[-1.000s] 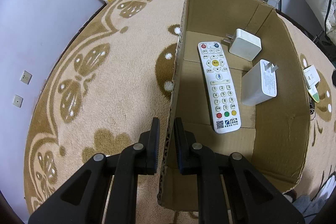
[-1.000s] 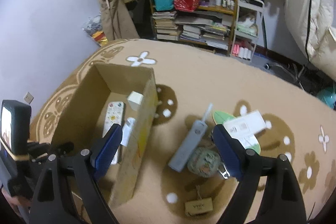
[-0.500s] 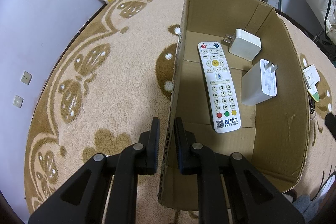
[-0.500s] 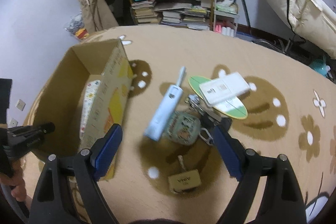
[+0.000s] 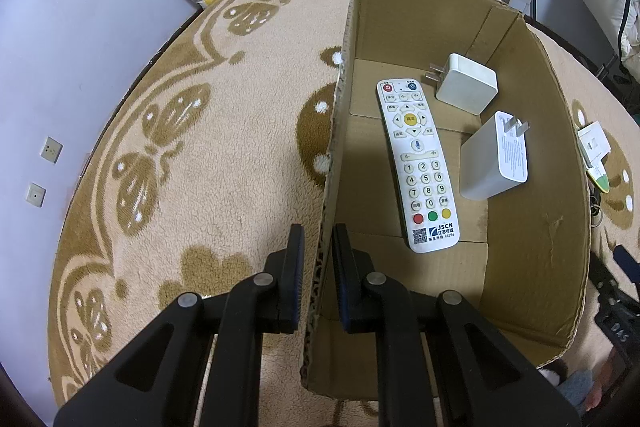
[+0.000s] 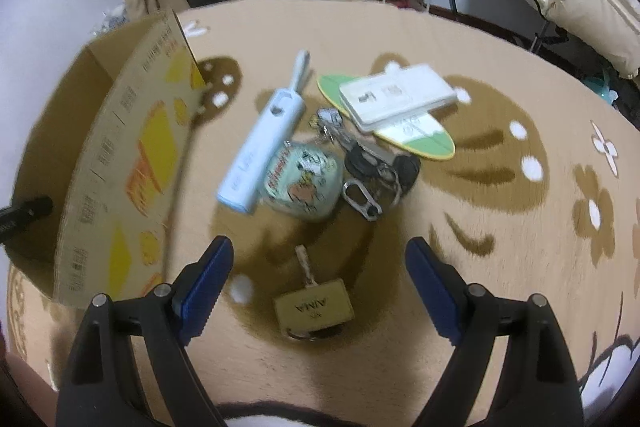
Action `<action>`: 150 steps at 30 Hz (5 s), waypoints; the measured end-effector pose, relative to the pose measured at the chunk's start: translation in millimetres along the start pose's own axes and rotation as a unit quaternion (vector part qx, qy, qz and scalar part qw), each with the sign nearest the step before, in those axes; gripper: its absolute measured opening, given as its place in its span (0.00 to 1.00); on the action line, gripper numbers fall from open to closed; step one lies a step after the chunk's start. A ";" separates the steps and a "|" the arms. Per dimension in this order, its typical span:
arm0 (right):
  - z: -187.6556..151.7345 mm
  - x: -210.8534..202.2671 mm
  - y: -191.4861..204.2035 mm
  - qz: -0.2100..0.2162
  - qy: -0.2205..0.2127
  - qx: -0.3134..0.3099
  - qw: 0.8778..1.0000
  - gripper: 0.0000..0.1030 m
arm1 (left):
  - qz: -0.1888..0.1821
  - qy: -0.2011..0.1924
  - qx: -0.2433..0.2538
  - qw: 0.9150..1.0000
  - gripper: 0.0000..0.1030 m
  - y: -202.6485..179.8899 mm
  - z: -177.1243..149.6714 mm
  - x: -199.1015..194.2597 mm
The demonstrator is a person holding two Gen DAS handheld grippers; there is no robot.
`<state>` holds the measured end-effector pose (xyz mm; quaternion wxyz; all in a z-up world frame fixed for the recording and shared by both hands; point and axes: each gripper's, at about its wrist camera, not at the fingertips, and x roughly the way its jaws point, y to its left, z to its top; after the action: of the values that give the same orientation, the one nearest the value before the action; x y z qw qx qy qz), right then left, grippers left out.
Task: Organize rigid objects
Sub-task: 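Grasp the beige 'AIMA' key tag with the right gripper, then lift the key tag with the right gripper and carry it over the box, then lower the key into the box and open the right gripper, then move the right gripper back over the green 'Cheers' case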
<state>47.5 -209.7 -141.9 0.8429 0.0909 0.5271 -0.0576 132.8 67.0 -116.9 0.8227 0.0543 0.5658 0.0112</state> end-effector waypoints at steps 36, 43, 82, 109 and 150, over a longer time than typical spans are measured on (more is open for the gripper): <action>-39.7 34.6 29.0 -0.037 0.057 -0.047 0.997 0.56 | 0.003 -0.001 0.003 1.000 0.14 0.8 1.2 -3.3; -31.0 19.4 24.6 -0.025 0.037 -0.038 0.998 0.55 | 0.004 -0.001 0.004 1.000 0.14 0.5 1.2 -3.4; 99.1 -93.6 85.6 0.121 -0.134 -0.061 0.982 0.55 | 0.009 -0.003 0.004 1.000 0.14 1.2 -0.1 -3.0; 77.1 -55.9 109.0 0.171 -0.071 -0.081 0.979 0.56 | 0.060 -0.017 0.037 0.997 0.15 -14.1 -4.3 -1.6; 60.7 -6.5 -16.0 0.049 -0.049 -0.018 0.997 0.88 | 0.062 -0.017 0.037 0.997 0.15 -17.3 -6.9 -4.3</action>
<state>94.9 -238.3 -111.5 0.8713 0.0983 0.4806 -0.0105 124.2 49.9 -117.2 0.8270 0.1203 0.5476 0.0404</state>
